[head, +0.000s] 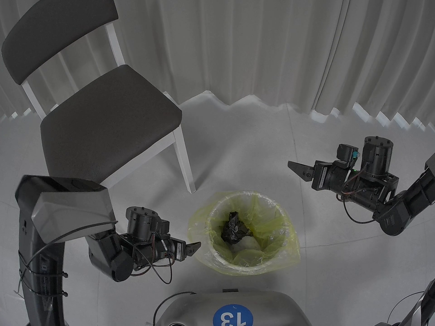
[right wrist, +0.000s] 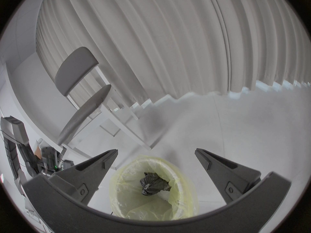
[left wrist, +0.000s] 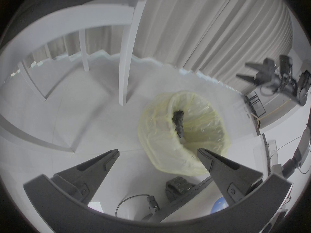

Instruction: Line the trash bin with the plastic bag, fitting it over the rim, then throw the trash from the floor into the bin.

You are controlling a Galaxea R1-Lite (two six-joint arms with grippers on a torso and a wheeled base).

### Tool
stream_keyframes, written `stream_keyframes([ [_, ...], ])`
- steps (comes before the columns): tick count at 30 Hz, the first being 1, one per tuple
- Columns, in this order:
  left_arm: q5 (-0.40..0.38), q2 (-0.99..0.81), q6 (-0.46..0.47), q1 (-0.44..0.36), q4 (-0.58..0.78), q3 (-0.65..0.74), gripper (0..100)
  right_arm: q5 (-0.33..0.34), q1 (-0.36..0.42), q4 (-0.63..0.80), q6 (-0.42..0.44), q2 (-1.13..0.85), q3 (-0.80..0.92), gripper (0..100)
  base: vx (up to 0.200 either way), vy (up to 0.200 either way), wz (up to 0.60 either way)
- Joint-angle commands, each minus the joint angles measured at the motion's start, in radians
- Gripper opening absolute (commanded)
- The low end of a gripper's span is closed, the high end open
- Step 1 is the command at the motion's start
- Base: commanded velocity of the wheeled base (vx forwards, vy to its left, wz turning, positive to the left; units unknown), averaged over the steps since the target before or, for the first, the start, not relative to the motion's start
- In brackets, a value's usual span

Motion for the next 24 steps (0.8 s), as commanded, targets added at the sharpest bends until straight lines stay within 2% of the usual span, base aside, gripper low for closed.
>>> stream_keyframes([
  [1, 0.0, 0.138, 0.095, 0.044, 0.056, -0.13, 100, 0.001, -0.019, 0.001, -0.002, -0.008, -0.007, 100, 0.0, 0.0, 0.0],
  [5, 0.001, 0.195, 0.129, 0.073, 0.115, -0.244, 100, 0.002, -0.026, 0.001, -0.002, -0.008, -0.007, 100, 0.0, 0.0, 0.0],
  [11, 0.007, 0.235, 0.116, 0.095, 0.247, -0.44, 100, 0.002, -0.027, 0.001, -0.008, -0.001, -0.01, 100, 0.0, 0.0, 0.0],
  [17, 0.011, 0.276, 0.09, 0.095, 0.322, -0.59, 100, 0.002, -0.026, 0.001, -0.009, 0.02, -0.012, 100, 0.0, 0.0, 0.0],
  [20, 0.011, 0.286, 0.078, 0.095, 0.357, -0.63, 100, 0.002, -0.026, 0.001, -0.011, 0.025, -0.012, 100, 0.0, 0.0, 0.0],
  [24, 0.012, 0.269, 0.078, 0.103, 0.351, -0.603, 100, 0.004, -0.026, 0.001, -0.014, 0.032, -0.01, 100, 0.0, 0.0, 0.0],
])
